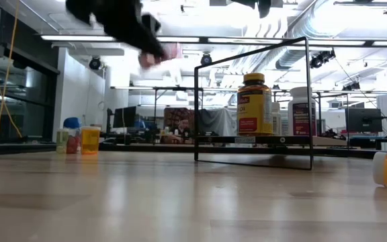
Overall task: Pick and place medicine bottles onto shelf by color
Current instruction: Put the red pill bottle on the shelf
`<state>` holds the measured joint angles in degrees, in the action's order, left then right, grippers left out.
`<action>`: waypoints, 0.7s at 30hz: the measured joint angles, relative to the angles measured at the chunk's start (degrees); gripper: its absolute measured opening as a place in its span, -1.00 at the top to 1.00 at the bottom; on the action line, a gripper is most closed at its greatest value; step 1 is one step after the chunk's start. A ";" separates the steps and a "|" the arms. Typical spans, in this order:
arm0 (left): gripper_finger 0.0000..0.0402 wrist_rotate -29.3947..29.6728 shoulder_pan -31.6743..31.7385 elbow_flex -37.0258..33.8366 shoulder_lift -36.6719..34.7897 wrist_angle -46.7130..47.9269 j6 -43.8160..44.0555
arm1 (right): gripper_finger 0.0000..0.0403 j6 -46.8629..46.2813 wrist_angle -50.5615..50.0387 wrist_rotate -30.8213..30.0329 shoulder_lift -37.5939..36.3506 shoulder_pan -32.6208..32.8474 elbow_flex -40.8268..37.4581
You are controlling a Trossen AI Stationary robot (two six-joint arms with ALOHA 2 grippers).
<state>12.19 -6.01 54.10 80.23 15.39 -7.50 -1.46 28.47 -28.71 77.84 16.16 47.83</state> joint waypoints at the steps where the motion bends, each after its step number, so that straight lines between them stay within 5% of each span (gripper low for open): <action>1: 0.50 0.00 -0.41 -0.01 -1.52 0.12 1.28 | 0.12 0.09 -0.11 0.05 0.00 -0.02 0.00; 11: 0.50 2.17 -1.59 -6.25 -7.25 -19.27 1.96 | 0.12 3.05 -1.15 6.31 0.87 -0.30 0.00; 21: 0.50 2.32 -1.52 -6.49 -7.65 -25.90 2.88 | 0.12 3.58 -1.43 7.81 2.52 -1.85 0.00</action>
<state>14.51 -7.53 47.62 72.58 -10.51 -4.62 2.12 27.03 -20.90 80.37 14.31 47.83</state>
